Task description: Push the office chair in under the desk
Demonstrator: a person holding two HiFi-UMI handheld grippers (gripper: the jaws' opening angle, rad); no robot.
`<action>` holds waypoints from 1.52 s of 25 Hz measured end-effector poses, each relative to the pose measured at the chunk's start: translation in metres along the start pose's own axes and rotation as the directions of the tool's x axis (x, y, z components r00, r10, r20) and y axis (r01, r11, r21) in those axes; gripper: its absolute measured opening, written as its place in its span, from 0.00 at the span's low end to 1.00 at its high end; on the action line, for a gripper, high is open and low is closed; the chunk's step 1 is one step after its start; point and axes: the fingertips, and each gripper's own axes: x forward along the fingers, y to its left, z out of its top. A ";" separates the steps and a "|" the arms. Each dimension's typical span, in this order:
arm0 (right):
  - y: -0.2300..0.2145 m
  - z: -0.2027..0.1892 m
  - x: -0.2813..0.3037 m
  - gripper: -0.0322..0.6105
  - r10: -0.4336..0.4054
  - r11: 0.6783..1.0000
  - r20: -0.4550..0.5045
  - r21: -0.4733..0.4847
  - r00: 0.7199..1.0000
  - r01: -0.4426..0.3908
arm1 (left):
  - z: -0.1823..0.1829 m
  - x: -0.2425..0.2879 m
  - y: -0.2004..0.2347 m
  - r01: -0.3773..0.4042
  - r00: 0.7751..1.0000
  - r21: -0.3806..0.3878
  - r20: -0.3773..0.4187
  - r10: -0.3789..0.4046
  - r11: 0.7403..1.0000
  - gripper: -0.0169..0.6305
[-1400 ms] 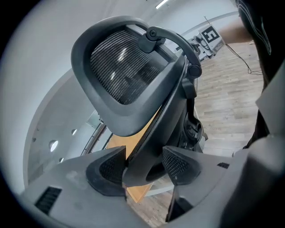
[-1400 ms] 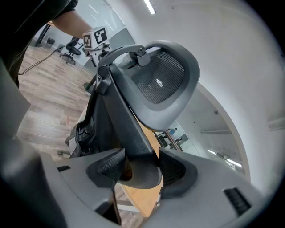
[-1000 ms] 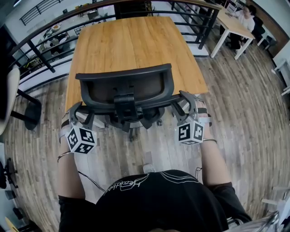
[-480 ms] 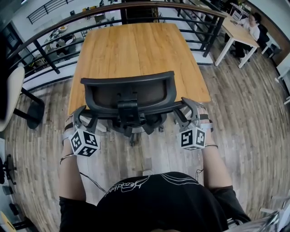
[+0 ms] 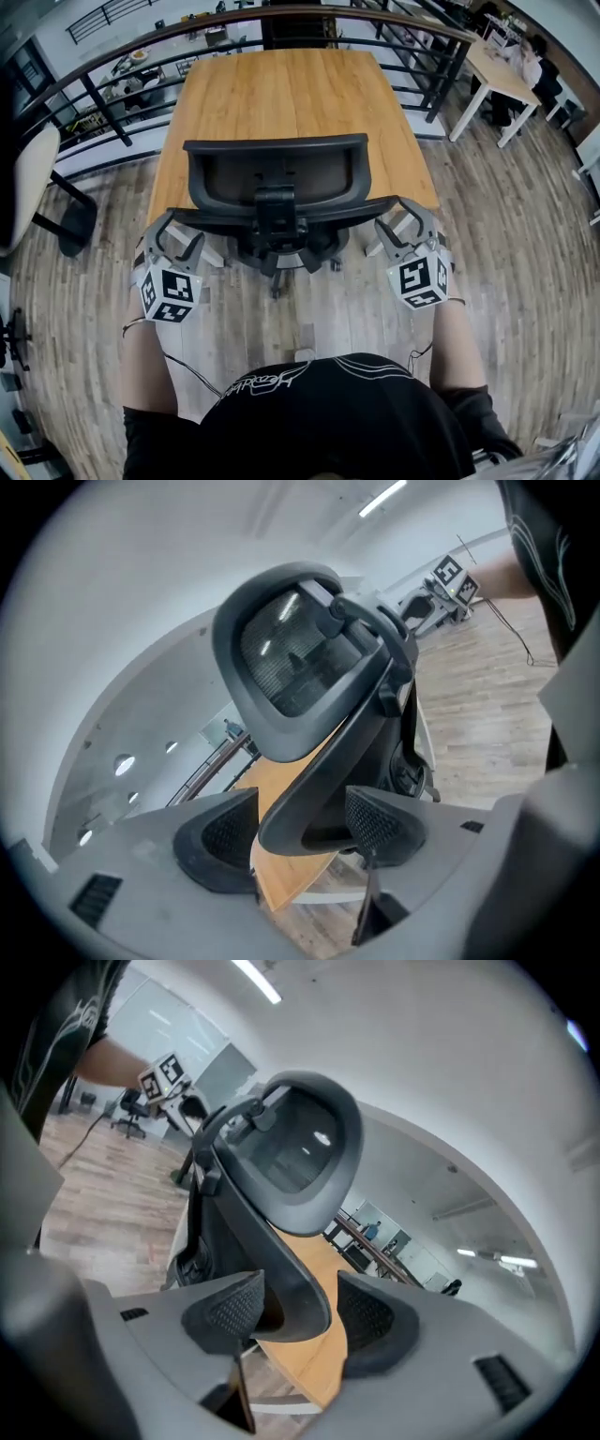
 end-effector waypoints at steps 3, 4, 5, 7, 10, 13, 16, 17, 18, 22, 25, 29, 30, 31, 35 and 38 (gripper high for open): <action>0.009 0.017 -0.037 0.44 0.044 0.983 0.055 0.177 0.997 -0.054 | 0.005 -0.042 0.002 -0.021 0.999 -0.134 0.043 0.027 0.991 0.44; 0.015 0.023 -0.049 0.44 0.067 0.968 0.080 0.236 0.995 -0.085 | 0.010 -0.056 -0.001 -0.011 0.998 -0.182 0.062 0.023 0.983 0.44; 0.023 0.030 -0.061 0.44 0.094 0.949 0.109 0.292 0.990 -0.122 | 0.016 -0.070 -0.008 0.017 0.996 -0.227 0.087 0.003 0.974 0.44; 0.043 0.048 -0.086 0.44 0.148 0.899 0.185 0.384 0.971 -0.210 | 0.031 -0.098 -0.029 0.110 0.986 -0.308 0.157 -0.063 0.945 0.42; 0.076 0.082 -0.131 0.44 0.203 0.808 0.309 0.482 0.929 -0.337 | 0.055 -0.146 -0.065 0.248 0.950 -0.387 0.274 -0.146 0.888 0.35; 0.103 0.116 -0.184 0.41 0.219 0.674 0.459 0.567 0.861 -0.473 | 0.079 -0.200 -0.093 0.334 0.909 -0.419 0.379 -0.171 0.845 0.31; 0.128 0.142 -0.232 0.31 0.209 0.597 0.546 0.586 0.812 -0.548 | 0.094 -0.253 -0.114 0.399 0.870 -0.440 0.459 -0.180 0.805 0.25; 0.138 0.148 -0.245 0.28 0.210 0.591 0.556 0.583 0.804 -0.557 | 0.097 -0.270 -0.120 0.424 0.855 -0.448 0.483 -0.186 0.787 0.23; 0.148 0.153 -0.258 0.24 0.215 0.592 0.562 0.576 0.799 -0.564 | 0.099 -0.286 -0.127 0.452 0.840 -0.455 0.507 -0.194 0.767 0.21; 0.186 0.176 -0.307 0.16 0.251 0.608 0.583 0.526 0.773 -0.594 | 0.106 -0.341 -0.144 0.551 0.779 -0.489 0.592 -0.207 0.677 0.09; 0.197 0.195 -0.335 0.15 0.265 0.597 0.598 0.514 0.756 -0.616 | 0.117 -0.373 -0.148 0.612 0.738 -0.503 0.641 -0.213 0.610 0.04; 0.205 0.216 -0.356 0.15 0.270 0.575 0.597 0.530 0.756 -0.624 | 0.123 -0.400 -0.151 0.624 0.727 -0.485 0.648 -0.228 0.612 0.04; 0.207 0.219 -0.360 0.15 0.271 0.569 0.597 0.534 0.755 -0.626 | 0.123 -0.405 -0.152 0.626 0.724 -0.481 0.650 -0.230 0.614 0.04; 0.210 0.221 -0.364 0.13 0.271 0.564 0.597 0.537 0.755 -0.627 | 0.122 -0.408 -0.153 0.629 0.722 -0.480 0.653 -0.230 0.612 0.04; 0.217 0.221 -0.368 0.11 0.276 0.574 0.572 0.547 0.773 -0.609 | 0.118 -0.411 -0.158 0.647 0.710 -0.482 0.663 -0.236 0.591 0.04; 0.224 0.218 -0.371 0.11 0.282 0.571 0.564 0.552 0.777 -0.608 | 0.114 -0.413 -0.166 0.652 0.706 -0.476 0.665 -0.243 0.590 0.04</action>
